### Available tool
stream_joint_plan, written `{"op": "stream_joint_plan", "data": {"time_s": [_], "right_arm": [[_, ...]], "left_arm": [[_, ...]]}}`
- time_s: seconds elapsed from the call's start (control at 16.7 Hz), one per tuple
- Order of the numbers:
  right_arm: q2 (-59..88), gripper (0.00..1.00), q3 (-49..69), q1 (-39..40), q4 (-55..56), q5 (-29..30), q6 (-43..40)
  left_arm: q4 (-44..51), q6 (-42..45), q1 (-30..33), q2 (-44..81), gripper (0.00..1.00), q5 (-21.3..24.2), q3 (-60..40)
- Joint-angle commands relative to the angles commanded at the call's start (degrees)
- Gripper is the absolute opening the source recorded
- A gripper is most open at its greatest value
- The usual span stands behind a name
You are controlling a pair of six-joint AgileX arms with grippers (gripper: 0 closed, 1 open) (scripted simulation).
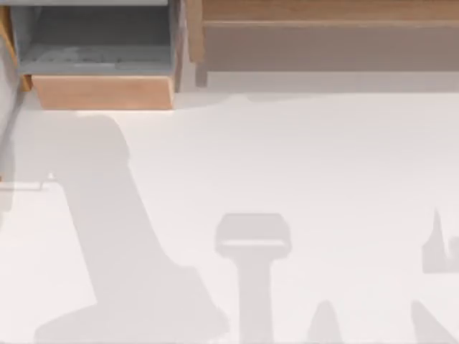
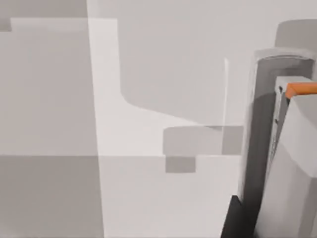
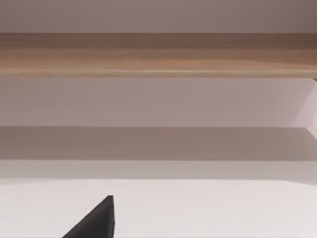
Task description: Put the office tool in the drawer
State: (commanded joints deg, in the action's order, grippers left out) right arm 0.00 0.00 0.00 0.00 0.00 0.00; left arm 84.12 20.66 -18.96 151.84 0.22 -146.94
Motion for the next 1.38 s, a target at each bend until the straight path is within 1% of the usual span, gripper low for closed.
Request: {"op": "stream_joint_plan", "data": {"time_s": [0.42, 1.2, 1.38], "right_arm": [[0.0, 1.0, 0.0, 0.0, 0.0, 0.0, 0.0], [0.0, 1.0, 0.0, 0.0, 0.0, 0.0, 0.0], [0.0, 1.0, 0.0, 0.0, 0.0, 0.0, 0.0]], "left_arm": [[1.03, 0.3, 0.3, 0.64, 0.0, 0.12, -0.85], [-1.89, 0.26, -0.04, -0.16, 0.0, 0.2, 2.9], [-1.89, 0.26, -0.04, -0.16, 0.23, 0.2, 2.9]]}}
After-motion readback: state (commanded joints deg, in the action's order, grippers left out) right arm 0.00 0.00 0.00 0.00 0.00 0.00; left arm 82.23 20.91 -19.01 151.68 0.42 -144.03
